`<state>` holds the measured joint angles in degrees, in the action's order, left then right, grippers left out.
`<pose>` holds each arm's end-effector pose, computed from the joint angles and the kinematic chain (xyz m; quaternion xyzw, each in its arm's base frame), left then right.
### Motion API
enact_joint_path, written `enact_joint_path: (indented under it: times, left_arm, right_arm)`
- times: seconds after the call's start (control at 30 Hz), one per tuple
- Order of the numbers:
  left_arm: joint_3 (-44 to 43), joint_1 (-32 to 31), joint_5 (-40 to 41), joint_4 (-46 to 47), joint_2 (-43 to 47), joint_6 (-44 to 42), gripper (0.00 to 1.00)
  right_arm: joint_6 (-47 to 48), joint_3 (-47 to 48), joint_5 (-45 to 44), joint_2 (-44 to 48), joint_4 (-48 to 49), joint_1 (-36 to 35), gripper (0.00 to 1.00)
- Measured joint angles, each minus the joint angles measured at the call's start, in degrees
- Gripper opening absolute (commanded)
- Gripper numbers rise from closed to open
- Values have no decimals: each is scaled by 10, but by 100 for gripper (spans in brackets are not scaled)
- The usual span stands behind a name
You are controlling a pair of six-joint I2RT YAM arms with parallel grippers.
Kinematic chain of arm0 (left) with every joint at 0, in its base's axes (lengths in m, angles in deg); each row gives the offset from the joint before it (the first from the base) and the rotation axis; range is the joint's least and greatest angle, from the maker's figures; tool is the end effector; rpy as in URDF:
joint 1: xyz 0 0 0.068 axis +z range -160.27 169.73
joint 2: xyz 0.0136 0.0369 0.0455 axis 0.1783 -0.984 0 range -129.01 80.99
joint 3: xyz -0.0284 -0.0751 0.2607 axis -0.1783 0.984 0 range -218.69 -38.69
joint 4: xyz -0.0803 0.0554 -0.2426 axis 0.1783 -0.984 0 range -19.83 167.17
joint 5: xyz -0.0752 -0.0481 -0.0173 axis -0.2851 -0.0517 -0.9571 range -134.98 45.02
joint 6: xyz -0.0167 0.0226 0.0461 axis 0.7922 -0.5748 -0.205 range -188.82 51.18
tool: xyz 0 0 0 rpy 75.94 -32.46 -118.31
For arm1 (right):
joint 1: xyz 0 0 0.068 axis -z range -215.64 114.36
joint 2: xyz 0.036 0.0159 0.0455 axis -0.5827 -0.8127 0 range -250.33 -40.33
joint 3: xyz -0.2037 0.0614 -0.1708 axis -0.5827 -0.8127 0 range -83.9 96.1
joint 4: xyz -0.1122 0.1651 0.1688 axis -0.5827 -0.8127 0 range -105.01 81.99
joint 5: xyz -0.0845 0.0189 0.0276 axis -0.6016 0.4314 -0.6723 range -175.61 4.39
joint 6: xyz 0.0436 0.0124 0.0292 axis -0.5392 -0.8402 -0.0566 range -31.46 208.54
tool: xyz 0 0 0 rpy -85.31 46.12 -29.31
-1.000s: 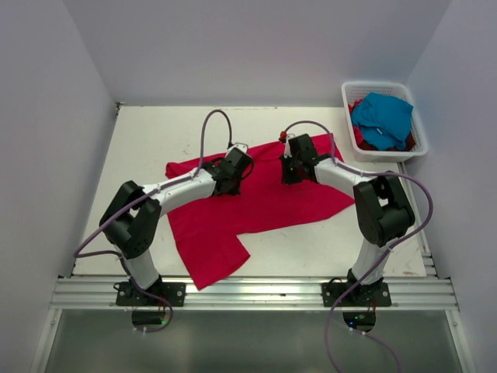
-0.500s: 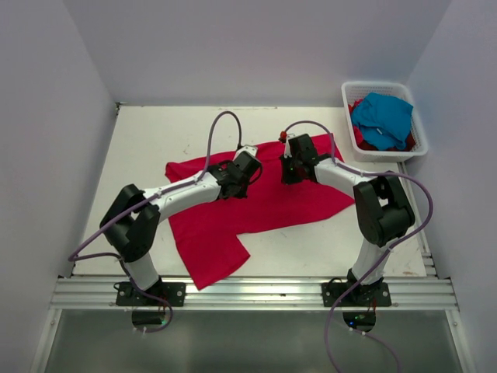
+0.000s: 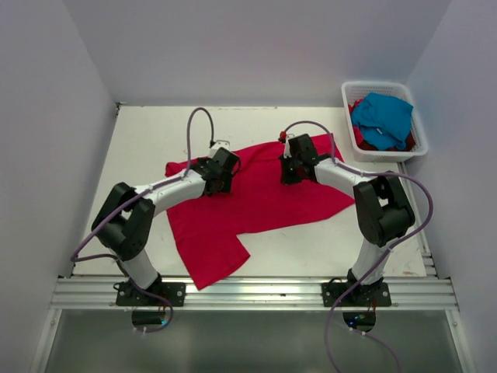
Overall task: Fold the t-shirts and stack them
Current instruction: Fold the flattened tshirt in 1/3 of the way
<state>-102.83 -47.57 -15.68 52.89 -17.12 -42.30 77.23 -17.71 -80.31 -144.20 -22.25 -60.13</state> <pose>0.2884 -0.1978 0.1983 0.0185 0.9330 0.0666 0.3533 0.3456 0.1612 0.1813 -0.1233 0.9363 0.1418 0.2967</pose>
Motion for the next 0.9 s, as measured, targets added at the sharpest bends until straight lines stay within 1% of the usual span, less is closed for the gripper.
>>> enact_joint_path:
  times: [0.1, 0.17, 0.4, 0.5, 0.6, 0.63, 0.7, 0.73, 0.8, 0.83, 0.87, 0.9]
  left_arm:
    - [15, 47, -3, 8, 2, 0, 67]
    - [15, 60, -3, 16, -1, -1, 65]
    - [15, 57, -23, 43, -31, -2, 59]
    - [15, 59, -29, 48, -45, -1, 54]
    - [15, 62, -36, 55, -58, -1, 44]
    - [15, 63, -38, 57, -62, -1, 37]
    - [15, 64, -42, 62, -66, 1, 28]
    - [15, 64, -44, 64, -67, 1, 19]
    - [15, 64, -47, 69, -69, 1, 13]
    - [15, 64, -47, 70, -70, 0, 6]
    - [15, 64, -48, 71, -70, 1, 2]
    - [15, 64, -48, 71, -70, 1, 0]
  right_arm:
    - [0, 0, 2, 0, 0, 0, 0]
    - [0, 0, 3, 0, 0, 0, 0]
    - [0, 0, 3, 0, 0, 0, 0]
    - [0, 0, 3, 0, 0, 0, 0]
    - [0, 0, 3, 0, 0, 0, 0]
    - [0, 0, 3, 0, 0, 0, 0]
    - [0, 0, 3, 0, 0, 0, 0]
    - [0, 0, 3, 0, 0, 0, 0]
    - [0, 0, 3, 0, 0, 0, 0]
    - [0, 0, 3, 0, 0, 0, 0]
    - [0, 0, 3, 0, 0, 0, 0]
    - [0, 0, 3, 0, 0, 0, 0]
